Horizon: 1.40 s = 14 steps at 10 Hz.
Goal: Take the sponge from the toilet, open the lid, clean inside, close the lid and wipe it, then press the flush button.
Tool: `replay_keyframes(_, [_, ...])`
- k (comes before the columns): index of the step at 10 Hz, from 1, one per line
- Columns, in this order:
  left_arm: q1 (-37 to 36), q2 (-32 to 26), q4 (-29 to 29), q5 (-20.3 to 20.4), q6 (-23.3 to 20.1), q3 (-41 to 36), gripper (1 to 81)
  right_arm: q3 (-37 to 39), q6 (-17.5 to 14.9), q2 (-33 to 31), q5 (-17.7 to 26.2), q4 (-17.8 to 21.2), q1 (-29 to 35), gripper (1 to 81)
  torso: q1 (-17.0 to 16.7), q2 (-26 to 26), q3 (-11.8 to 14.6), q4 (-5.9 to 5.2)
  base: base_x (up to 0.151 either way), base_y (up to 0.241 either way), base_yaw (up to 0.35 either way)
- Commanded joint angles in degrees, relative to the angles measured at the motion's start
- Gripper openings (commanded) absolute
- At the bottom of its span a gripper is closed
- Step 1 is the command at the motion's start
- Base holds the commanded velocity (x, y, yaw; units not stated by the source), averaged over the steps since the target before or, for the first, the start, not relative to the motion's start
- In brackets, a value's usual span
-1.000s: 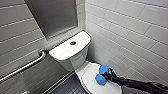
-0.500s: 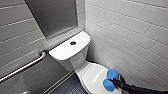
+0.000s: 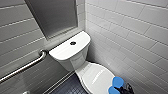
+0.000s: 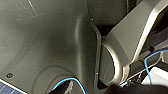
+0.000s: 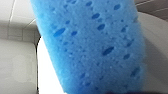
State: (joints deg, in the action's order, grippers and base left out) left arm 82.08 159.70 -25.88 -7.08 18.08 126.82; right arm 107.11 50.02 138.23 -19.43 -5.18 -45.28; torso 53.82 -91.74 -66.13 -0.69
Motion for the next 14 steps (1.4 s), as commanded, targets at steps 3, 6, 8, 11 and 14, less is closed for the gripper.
replay_keyframes(3, [0.9,-0.6,-0.1,-4.2,-0.1,-2.2,81.1,-4.7,0.3,-11.0,-5.4,-1.1,-9.0,1.0,0.0,0.0,0.0,0.00,0.000,0.000,0.000])
replay_keyframes(6, [0.9,-0.4,-0.3,-4.2,-0.1,-2.2,81.1,-2.3,0.3,-12.9,-12.0,-5.5,-22.4,1.0,0.0,0.0,0.0,0.00,0.000,0.000,0.000])
replay_keyframes(8, [0.8,-0.3,-0.4,-4.2,-0.2,-2.5,81.1,-3.7,0.2,-14.8,-13.5,-11.2,-27.8,1.0,0.0,0.0,0.0,0.00,0.000,0.000,0.000])
replay_keyframes(11, [0.7,-0.6,-0.4,-4.1,-0.8,-3.2,81.1,-18.7,-0.3,-23.9,-17.7,-19.9,-29.0,1.0,0.0,-0.1,0.0,0.00,0.000,0.000,0.000])
replay_keyframes(14, [0.6,-0.7,-0.7,-4.1,-0.7,-3.3,81.1,-29.9,-0.4,-28.9,-12.7,-26.0,-23.6,1.0,0.0,-0.1,0.0,0.00,0.000,0.000,0.000])
